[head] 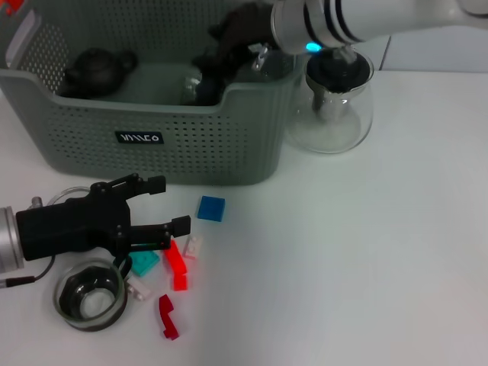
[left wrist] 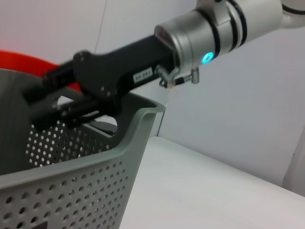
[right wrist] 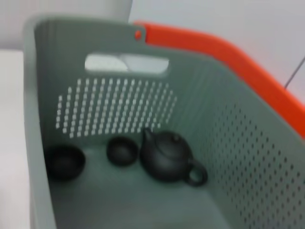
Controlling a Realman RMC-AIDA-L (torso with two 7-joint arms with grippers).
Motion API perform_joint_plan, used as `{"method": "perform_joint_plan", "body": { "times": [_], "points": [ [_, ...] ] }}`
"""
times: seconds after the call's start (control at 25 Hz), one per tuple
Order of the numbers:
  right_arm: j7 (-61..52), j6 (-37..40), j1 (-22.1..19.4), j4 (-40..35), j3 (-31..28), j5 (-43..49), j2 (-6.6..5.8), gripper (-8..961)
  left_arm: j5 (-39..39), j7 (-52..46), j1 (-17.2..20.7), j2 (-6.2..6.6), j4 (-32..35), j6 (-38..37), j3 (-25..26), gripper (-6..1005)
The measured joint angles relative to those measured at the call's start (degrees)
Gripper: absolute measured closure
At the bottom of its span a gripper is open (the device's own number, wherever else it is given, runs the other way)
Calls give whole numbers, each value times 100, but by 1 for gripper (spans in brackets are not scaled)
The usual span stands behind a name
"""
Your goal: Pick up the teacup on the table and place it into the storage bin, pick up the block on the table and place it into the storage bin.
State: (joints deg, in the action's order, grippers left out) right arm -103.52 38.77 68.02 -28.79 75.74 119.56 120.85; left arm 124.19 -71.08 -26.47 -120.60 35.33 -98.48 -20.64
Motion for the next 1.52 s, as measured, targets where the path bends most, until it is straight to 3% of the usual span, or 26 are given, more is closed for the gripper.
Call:
{"method": "perform_joint_plan", "body": {
  "times": [0.2,0.4,0.6,0.8,1.0,1.24,1.52],
  "points": [
    [-4,691,-888,-1622,7,-679,-31,358,0,-42,-4,18,4,-61,16,61],
    [139,1480,-2071,-3442,-5,-1650,-49,259,0,-47,-7,21,15,-130,24,62],
    [576,2661,-3062,-4414,-296,-2818,-69,136,0,-55,-7,28,20,-191,29,62],
    [837,4474,-3574,-4393,-1209,-3409,-73,132,0,-62,27,37,36,-273,70,62],
    [847,6084,-3707,-3877,-1912,-3090,-179,127,8,-64,44,103,92,-517,90,62],
    [882,6828,-3793,-3243,-2068,-2082,-309,9,5,-189,100,178,385,-586,92,62],
    [788,6937,-3746,-2858,-2119,-1077,-207,10,541,-1289,101,252,1638,463,88,62]
  ]
}}
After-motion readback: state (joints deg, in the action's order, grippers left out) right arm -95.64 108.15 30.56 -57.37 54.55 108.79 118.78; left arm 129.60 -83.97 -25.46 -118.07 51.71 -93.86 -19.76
